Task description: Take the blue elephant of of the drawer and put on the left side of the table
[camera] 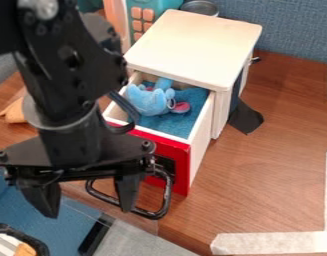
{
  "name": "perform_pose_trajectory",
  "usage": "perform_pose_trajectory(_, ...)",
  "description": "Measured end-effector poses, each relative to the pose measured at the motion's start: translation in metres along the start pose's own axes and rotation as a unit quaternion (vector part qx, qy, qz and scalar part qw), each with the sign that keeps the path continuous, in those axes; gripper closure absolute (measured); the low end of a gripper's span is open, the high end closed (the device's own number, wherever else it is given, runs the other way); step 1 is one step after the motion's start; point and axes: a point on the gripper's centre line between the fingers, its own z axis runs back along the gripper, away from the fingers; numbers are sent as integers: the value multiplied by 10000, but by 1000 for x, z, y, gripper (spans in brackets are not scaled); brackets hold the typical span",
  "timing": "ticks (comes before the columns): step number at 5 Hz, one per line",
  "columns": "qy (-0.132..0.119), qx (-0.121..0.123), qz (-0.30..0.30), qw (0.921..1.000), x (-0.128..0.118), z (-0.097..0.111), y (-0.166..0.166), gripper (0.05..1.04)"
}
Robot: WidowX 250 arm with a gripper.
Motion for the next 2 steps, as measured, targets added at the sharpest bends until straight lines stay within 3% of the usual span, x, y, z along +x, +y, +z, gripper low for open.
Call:
perform_pose_trajectory(1, 9, 12, -26, 10000, -1, -2, 1, 84)
perform_pose_trajectory(2, -224, 11, -82, 9997, 13, -3, 3, 83)
